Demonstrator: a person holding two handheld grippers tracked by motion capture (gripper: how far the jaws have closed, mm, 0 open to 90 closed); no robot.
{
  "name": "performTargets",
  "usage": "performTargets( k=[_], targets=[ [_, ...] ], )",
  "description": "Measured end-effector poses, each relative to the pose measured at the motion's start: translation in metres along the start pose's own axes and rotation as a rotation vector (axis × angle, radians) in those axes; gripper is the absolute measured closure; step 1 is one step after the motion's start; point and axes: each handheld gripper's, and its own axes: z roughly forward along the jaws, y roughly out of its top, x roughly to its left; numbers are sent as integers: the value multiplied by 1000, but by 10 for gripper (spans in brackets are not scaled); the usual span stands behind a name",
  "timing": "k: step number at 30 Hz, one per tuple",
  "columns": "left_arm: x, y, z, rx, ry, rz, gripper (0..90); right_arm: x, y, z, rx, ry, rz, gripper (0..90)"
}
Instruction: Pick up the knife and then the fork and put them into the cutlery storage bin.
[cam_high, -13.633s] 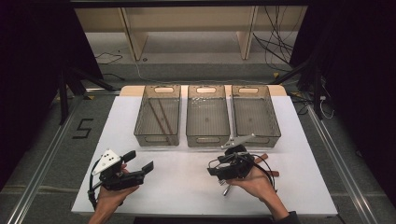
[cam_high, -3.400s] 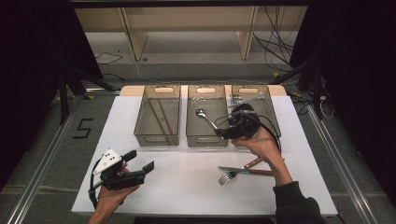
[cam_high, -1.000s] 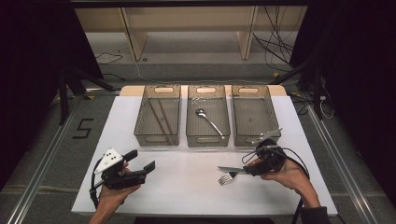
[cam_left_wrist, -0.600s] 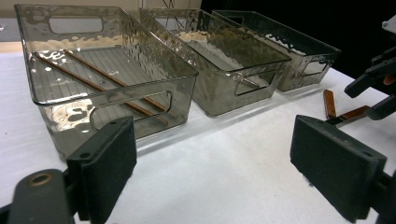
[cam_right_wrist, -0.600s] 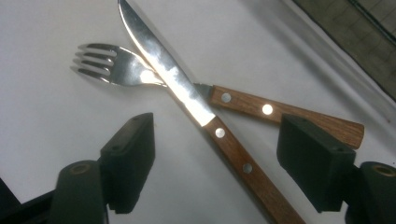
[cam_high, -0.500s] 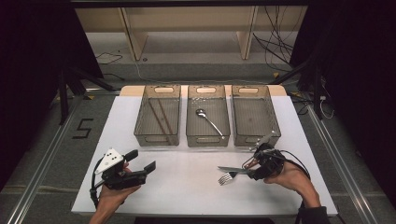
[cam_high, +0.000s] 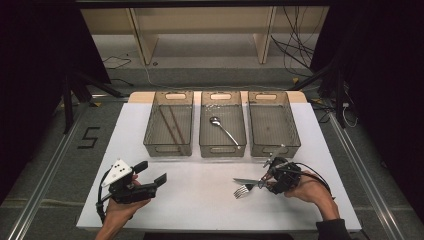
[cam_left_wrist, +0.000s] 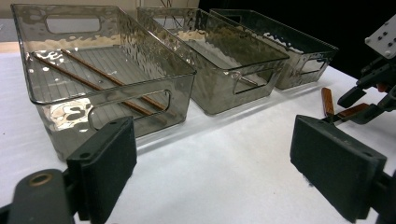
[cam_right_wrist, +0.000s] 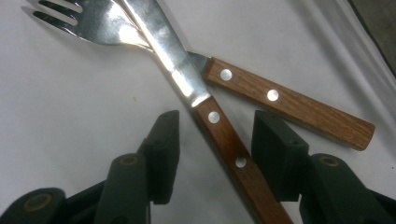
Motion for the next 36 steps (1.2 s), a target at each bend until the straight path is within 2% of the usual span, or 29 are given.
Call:
performTargets(
  k=[13,22,34,36],
  targets=[
    [0,0,1,-2,2,2,139,-1,2,4,38,7,-43,662],
    [0,0,1,-1,1,3,139,6,5,4,62,7,-136,758],
    [0,0,1,0,1,3,139,10,5,2,64,0,-191,772],
    [0,0,1,0,1,3,139,10,5,1,57,-1,-189,773]
  ],
)
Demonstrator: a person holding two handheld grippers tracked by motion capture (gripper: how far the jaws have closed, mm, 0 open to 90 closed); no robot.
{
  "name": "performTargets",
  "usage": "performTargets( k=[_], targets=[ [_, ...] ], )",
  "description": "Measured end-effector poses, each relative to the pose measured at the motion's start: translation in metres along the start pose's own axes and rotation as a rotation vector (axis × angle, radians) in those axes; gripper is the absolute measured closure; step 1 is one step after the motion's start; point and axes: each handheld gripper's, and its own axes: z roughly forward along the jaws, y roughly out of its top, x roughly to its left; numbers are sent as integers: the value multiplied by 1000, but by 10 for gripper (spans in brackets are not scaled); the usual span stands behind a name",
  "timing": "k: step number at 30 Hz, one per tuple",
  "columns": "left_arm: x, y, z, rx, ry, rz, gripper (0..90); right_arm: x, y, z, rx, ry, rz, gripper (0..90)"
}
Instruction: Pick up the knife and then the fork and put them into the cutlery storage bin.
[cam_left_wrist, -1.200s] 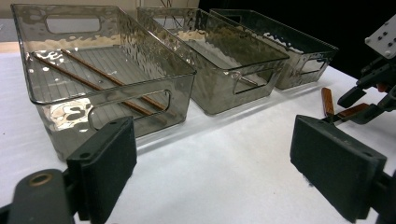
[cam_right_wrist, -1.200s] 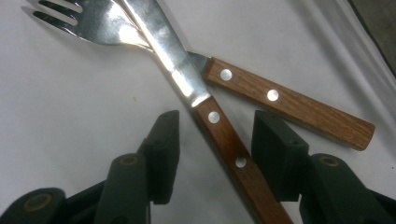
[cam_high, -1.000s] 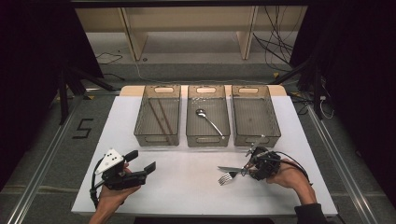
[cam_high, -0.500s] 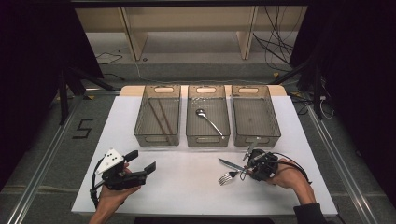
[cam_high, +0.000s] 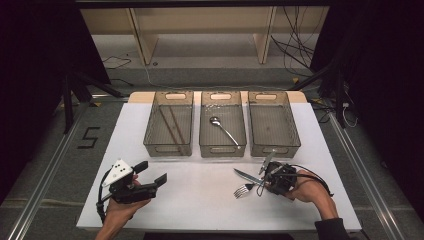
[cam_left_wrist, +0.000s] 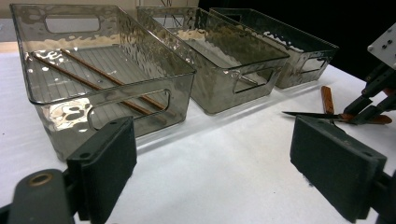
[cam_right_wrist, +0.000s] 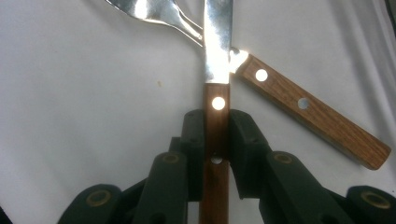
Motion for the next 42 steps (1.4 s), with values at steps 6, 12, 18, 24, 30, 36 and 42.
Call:
performTargets(
  k=[6,12,18,24,30,36,42],
  targets=[
    [0,0,0,-1,0,0,139,-1,-1,-9,-49,10,13,774],
    [0,0,0,-1,1,0,139,-2,-2,-20,-112,17,37,774],
    [0,0,0,-1,0,-1,139,-3,-3,-29,-178,19,70,774],
    [0,0,0,-2,1,-2,139,-5,-2,-32,-234,10,97,773],
    [1,0,-1,0,0,0,139,-8,-3,-37,-305,22,161,774],
    [0,0,-1,0,1,0,139,-12,-4,-41,-363,23,214,774],
    [1,0,-1,0,1,0,139,-13,-4,-42,-376,18,247,774]
  ],
)
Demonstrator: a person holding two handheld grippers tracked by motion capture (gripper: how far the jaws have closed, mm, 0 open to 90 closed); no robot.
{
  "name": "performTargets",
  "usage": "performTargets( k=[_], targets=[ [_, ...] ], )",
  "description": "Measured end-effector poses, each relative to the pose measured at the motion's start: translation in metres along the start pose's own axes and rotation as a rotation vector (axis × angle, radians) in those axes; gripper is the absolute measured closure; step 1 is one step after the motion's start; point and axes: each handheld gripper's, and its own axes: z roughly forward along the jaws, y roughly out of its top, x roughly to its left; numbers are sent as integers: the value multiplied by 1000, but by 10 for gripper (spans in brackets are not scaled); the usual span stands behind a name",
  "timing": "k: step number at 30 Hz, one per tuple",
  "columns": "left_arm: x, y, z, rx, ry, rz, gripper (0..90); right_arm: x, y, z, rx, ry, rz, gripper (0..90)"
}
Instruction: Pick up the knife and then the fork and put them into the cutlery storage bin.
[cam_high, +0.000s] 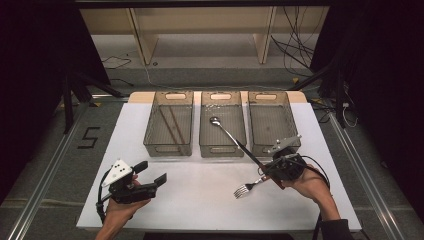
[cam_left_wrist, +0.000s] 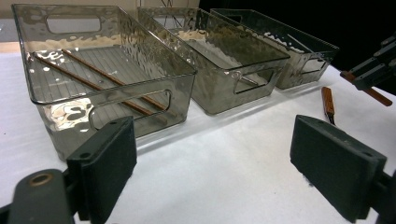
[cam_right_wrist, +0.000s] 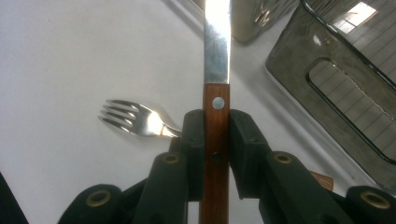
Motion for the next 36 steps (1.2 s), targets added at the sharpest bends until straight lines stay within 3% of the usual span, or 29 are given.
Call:
performTargets(
  k=[9,22,36],
  targets=[
    [0,0,0,1,3,-1,139,-2,3,-6,-57,-20,26,774],
    [0,-1,0,-2,7,-1,139,-15,13,-15,-143,-61,103,774],
    [0,-1,1,-2,8,-7,139,-45,31,-23,-210,-112,230,774]
  ],
)
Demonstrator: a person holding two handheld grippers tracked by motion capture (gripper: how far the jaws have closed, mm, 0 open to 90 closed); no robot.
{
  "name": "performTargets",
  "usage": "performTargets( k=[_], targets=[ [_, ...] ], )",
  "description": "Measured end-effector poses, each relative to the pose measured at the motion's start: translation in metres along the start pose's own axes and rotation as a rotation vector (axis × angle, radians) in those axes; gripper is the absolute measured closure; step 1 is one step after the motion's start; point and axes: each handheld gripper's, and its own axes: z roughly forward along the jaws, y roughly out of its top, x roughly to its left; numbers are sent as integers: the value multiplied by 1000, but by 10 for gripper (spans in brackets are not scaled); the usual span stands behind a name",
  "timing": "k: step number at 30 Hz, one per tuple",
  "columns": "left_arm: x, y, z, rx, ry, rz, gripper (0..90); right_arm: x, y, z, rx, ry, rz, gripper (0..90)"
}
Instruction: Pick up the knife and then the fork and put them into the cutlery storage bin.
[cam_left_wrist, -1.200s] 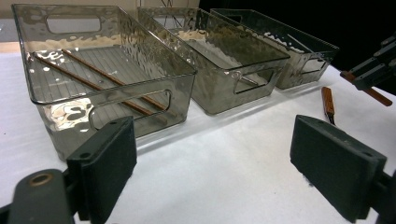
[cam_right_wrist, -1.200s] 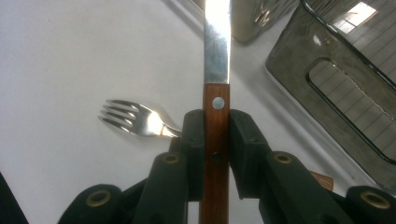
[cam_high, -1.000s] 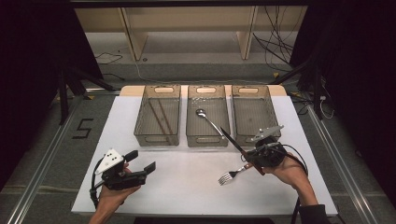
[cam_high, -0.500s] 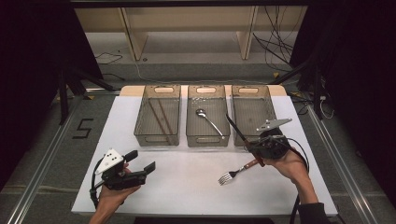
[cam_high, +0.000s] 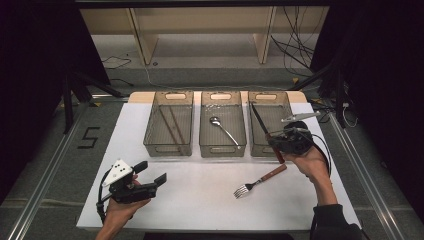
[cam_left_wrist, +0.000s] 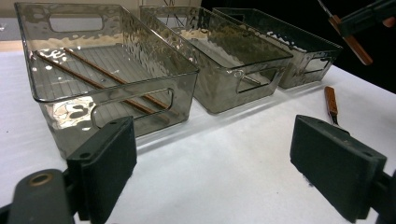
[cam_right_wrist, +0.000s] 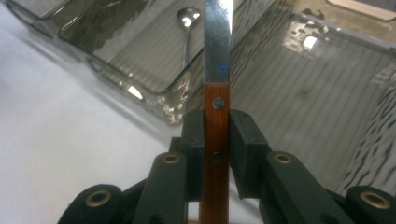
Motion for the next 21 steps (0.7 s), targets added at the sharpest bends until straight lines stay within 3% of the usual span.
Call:
performTargets(
  k=[21],
  targets=[
    [0,0,0,1,-3,3,139,-17,30,10,-32,-47,65,773]
  ],
)
